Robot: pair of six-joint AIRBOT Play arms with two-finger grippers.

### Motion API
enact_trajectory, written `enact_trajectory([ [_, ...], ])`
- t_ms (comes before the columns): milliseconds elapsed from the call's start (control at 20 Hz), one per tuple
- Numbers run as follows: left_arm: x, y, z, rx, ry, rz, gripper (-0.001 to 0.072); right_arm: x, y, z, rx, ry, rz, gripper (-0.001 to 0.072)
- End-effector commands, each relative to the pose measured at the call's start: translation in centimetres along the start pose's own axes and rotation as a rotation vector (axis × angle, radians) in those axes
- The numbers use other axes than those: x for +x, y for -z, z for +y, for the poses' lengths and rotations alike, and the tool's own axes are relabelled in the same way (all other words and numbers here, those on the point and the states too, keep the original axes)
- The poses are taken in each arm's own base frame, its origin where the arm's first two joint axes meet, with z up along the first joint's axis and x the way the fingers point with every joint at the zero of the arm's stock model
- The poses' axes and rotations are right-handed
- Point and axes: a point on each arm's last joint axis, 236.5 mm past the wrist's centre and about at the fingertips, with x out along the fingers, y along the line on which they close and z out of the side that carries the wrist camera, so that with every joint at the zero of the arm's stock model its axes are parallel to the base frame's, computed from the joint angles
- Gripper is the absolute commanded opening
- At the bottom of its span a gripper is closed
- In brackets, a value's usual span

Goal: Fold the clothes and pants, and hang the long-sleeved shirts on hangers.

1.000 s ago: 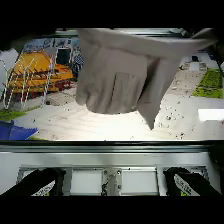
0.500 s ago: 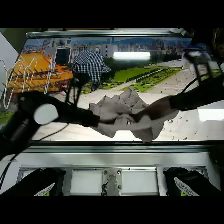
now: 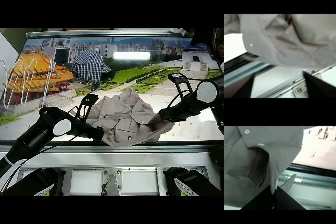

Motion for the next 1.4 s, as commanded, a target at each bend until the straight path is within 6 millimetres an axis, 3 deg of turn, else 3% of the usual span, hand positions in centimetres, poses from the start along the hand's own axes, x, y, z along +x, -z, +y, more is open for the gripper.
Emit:
enact_trajectory([
  [0,0.0,-0.2,0.2,0.024,-0.01,-0.01,0.0718,0.2,0.1,0.1,0.003,-0.001,0.006,0.0019],
  [150,-1.7,-2.7,2.4,0.047,-0.101,-0.094,0.0719,0.2,0.1,0.1,0.002,-0.001,0.006,0.0021],
  [250,-3.7,-5.1,5.4,0.011,-0.18,-0.17,0.0719,0.2,0.2,0.1,0.003,-0.001,0.008,0.0021],
  [450,-7.9,-8.4,15.4,-0.173,-0.37,-0.315,0.0718,0.2,0.2,0.1,0.002,-0.001,0.009,0.0021],
  [600,-9.1,-9.5,22.9,-0.257,-0.506,-0.389,0.0718,0.2,0.2,0.1,0.002,-0.001,0.009,0.0021],
  [750,-7.5,-9.3,29.8,-0.332,-0.6,-0.321,0.0718,0.2,0.2,0.1,0.002,-0.001,0.009,0.0021],
  [950,-3.8,-9.7,36.6,-0.435,-0.623,-0.214,0.0718,0.2,0.2,0.1,0.002,-0.001,0.01,0.0021],
  [1150,0.0,-11.6,40.5,-0.401,-0.631,-0.13,0.0718,0.3,0.2,0.1,0.002,0.0,0.012,0.0021],
  [1350,1.3,-12.4,44.6,-0.333,-0.751,-0.055,0.0718,0.3,0.2,0.1,0.003,0.0,0.015,0.0021],
])
